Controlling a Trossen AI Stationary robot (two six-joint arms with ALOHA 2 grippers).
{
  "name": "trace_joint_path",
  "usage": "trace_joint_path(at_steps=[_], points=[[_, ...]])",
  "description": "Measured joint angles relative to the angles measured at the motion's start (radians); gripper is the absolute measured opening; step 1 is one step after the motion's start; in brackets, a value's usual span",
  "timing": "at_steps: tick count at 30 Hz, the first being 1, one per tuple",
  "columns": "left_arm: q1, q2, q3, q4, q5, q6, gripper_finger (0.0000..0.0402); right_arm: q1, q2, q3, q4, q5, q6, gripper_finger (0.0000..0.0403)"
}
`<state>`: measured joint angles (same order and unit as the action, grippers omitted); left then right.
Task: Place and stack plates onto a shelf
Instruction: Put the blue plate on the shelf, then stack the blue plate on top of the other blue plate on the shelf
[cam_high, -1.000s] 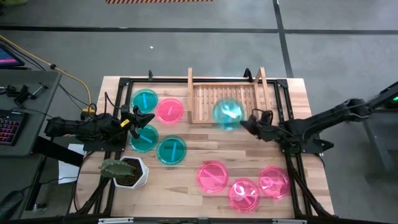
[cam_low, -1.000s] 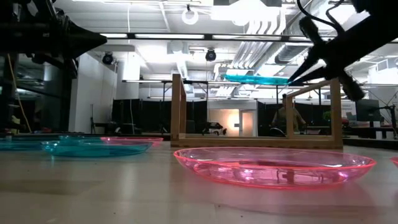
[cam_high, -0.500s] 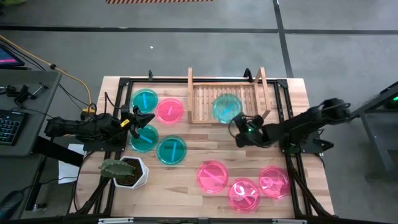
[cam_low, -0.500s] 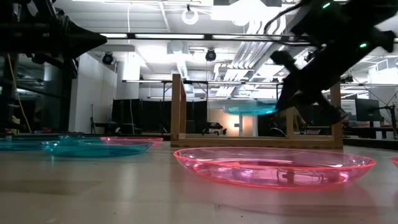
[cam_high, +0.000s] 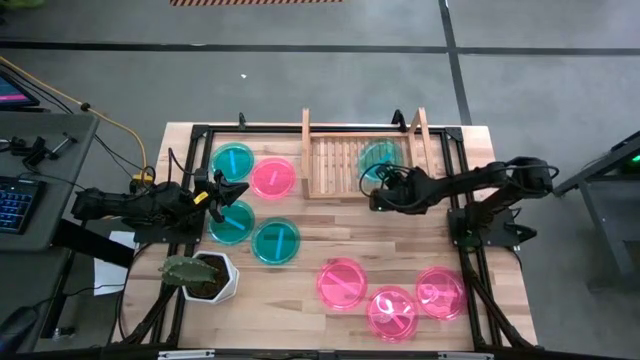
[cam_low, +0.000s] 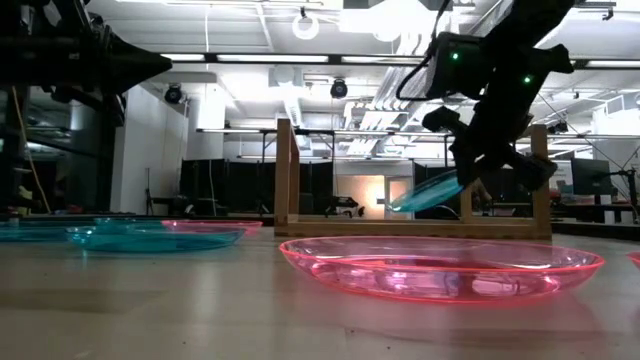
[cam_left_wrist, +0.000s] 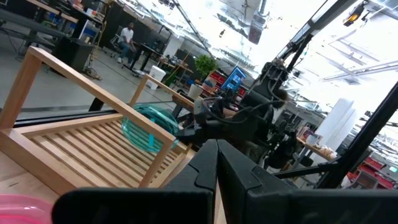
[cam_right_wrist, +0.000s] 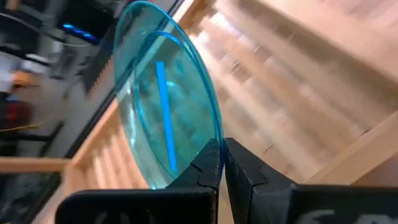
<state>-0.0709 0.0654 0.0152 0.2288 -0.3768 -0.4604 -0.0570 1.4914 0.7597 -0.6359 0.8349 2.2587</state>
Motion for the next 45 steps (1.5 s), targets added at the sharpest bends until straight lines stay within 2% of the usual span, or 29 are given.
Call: trace_joint_path(at_steps=[11, 17, 31, 38, 40, 42, 45], points=[[0.0, 0.0, 0.0, 0.0, 0.0, 0.0, 0.0001, -0.076, 0.0, -0.004, -0.001, -0.066, -0.035, 0.0], [0.0, 0.0, 0.0, 0.0, 0.0, 0.0, 0.0001, -0.113, 0.0, -0.005, 0.007, -0.068, -0.046, 0.0006], [0.0, 0.0, 0.0, 0.0, 0.0, 0.0, 0.0001, -0.134, 0.0, -0.006, -0.011, -0.069, -0.064, 0.0115], [0.0, 0.0, 0.0, 0.0, 0.0, 0.0, 0.0001, -0.131, -0.021, -0.001, 0.02, -0.107, -0.066, 0.0129], [0.0, 0.0, 0.0, 0.0, 0.0, 0.0, 0.0001, -0.125, -0.033, 0.022, 0.037, -0.088, -0.118, 0.0129], [0.0, 0.0, 0.0, 0.0, 0.0, 0.0, 0.0001, -0.118, -0.047, 0.051, 0.087, -0.065, -0.249, 0.0129], [0.0, 0.0, 0.0, 0.0, 0.0, 0.0, 0.0001, -0.115, -0.06, 0.098, 0.247, -0.119, -0.616, 0.0129]])
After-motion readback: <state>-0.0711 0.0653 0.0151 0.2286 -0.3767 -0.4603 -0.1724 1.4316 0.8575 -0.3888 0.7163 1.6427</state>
